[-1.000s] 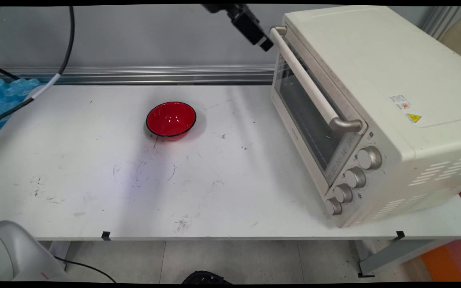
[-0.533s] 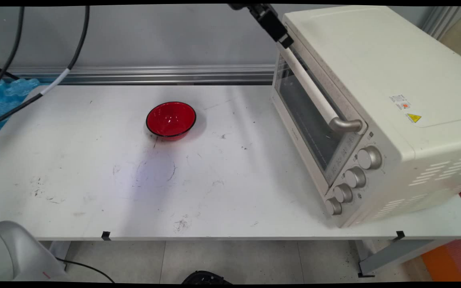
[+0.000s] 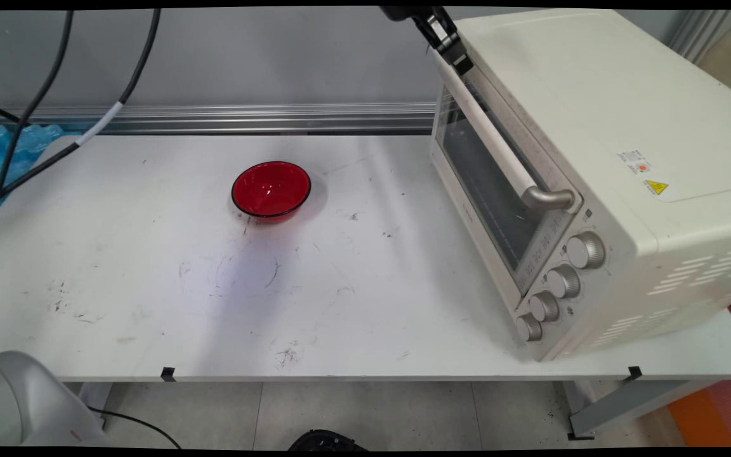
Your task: Open the oven
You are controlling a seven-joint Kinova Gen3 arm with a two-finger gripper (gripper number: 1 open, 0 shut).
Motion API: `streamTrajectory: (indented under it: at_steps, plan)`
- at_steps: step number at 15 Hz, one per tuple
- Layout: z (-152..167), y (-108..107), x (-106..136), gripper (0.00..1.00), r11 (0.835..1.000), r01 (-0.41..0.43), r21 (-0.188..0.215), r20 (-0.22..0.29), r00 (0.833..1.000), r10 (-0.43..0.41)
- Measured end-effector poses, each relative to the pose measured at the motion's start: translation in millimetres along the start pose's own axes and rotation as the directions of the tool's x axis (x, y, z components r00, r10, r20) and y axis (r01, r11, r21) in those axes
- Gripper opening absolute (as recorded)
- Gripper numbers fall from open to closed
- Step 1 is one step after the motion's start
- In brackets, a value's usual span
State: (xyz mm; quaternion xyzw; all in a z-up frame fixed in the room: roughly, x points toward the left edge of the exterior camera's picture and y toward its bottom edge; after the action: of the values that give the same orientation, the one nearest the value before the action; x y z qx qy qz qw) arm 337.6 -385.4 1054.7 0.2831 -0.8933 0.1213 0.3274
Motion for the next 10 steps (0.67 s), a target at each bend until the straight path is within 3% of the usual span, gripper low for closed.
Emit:
streamTrajectory:
  at_steps: [10]
  plan:
    - [31,-6,14,0.0,1.0,-0.011,0.005,0.045,0.999,0.011]
